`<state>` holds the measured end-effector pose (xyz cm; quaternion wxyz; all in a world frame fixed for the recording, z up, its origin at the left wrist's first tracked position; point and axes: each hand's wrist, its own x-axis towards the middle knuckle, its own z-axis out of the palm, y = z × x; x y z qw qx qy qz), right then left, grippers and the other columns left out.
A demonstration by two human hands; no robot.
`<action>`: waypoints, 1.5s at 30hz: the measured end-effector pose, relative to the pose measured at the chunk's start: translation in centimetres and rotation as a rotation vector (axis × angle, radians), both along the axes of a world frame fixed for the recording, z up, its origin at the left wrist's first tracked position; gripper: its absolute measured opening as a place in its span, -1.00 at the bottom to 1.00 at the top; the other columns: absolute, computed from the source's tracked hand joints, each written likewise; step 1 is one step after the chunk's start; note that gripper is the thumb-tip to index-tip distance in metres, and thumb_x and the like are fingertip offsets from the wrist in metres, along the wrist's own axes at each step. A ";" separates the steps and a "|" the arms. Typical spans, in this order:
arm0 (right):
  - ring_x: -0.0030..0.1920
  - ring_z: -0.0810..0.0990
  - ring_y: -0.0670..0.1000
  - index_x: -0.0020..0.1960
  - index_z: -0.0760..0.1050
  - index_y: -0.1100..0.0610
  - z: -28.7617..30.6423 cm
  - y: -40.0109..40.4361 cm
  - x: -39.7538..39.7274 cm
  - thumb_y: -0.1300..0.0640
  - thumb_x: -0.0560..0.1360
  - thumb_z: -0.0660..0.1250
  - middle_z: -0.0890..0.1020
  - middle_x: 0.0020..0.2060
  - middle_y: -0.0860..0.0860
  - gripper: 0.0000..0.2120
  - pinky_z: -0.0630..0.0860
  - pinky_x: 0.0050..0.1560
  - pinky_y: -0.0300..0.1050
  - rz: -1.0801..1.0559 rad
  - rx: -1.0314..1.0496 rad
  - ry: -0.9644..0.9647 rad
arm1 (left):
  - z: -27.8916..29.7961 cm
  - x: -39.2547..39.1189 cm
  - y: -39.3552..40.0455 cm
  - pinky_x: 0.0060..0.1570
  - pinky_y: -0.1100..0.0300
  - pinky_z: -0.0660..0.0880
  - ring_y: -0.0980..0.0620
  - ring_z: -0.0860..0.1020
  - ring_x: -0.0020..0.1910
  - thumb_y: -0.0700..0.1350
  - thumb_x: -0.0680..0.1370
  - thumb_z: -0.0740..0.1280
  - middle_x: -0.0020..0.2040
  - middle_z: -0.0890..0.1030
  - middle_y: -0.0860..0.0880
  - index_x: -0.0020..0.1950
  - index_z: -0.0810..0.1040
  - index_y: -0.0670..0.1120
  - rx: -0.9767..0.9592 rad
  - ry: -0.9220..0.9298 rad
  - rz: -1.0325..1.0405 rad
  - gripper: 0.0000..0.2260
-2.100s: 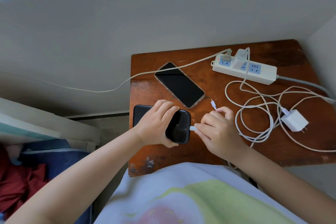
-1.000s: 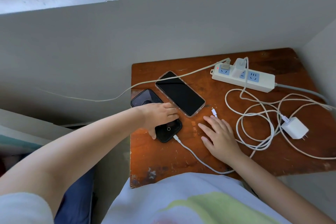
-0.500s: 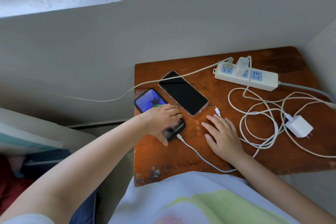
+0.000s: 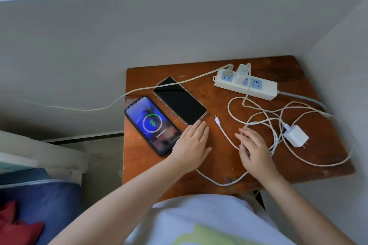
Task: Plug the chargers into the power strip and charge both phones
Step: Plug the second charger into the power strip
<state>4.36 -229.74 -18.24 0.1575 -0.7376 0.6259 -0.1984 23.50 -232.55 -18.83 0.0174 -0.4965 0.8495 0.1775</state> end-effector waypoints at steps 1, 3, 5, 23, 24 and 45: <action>0.11 0.52 0.31 0.04 0.54 0.38 0.2 0.2 -1.0 0.54 0.32 0.34 0.60 0.02 0.32 -0.69 0.44 0.10 0.16 -0.032 -0.016 0.019 | -0.2 -0.7 0.0 0.36 0.12 -0.25 -0.04 -0.14 0.48 0.06 0.59 0.01 0.52 -0.04 -0.10 0.46 -0.09 -0.12 0.012 0.012 0.029 -0.48; 0.07 0.54 0.33 0.01 0.55 0.38 0.5 0.4 -3.0 0.54 0.30 0.36 0.62 -0.01 0.31 -0.70 0.46 0.08 0.21 -0.101 -0.040 0.063 | -0.6 -2.1 0.0 0.32 0.14 -0.28 -0.03 -0.16 0.48 0.08 0.59 0.00 0.52 -0.07 -0.08 0.46 -0.11 -0.10 0.039 0.036 0.076 -0.47; 0.03 0.56 0.35 -0.01 0.56 0.38 0.8 0.3 -5.0 0.49 0.33 0.35 0.63 -0.04 0.33 -0.76 0.46 0.05 0.29 -0.162 -0.070 0.133 | -0.9 -3.4 0.1 0.31 0.15 -0.29 -0.02 -0.18 0.47 0.10 0.59 -0.02 0.52 -0.08 -0.07 0.46 -0.13 -0.09 0.053 0.058 0.116 -0.47; 0.08 0.52 0.10 0.18 0.46 0.09 2.5 -4.8 -13.5 -0.07 0.42 0.33 0.60 0.07 0.08 -0.60 0.36 0.09 0.02 -0.140 0.270 0.462 | -2.0 -5.0 0.5 0.34 0.19 -0.28 0.04 -0.17 0.47 0.17 0.56 -0.03 0.52 -0.09 -0.04 0.45 -0.17 -0.04 0.022 0.034 0.293 -0.43; 0.08 0.52 0.10 0.19 0.46 0.09 2.9 -4.9 -13.7 -0.06 0.42 0.34 0.60 0.08 0.08 -0.60 0.36 0.08 0.01 -0.121 0.254 0.424 | -1.8 -5.2 0.4 0.34 0.21 -0.26 0.06 -0.17 0.46 0.15 0.56 -0.01 0.52 -0.08 -0.04 0.45 -0.17 -0.03 0.011 0.069 0.317 -0.43; 0.10 0.48 0.03 0.10 0.40 0.03 7.7 -18.6 -12.1 0.29 0.42 0.37 0.48 0.13 0.07 -0.67 0.51 -0.05 -0.16 0.092 0.337 -0.448 | -2.3 -7.6 -0.9 0.34 0.21 -0.21 0.04 -0.07 0.48 0.18 0.55 0.02 0.51 0.01 -0.03 0.46 -0.07 -0.03 -0.039 0.043 0.516 -0.43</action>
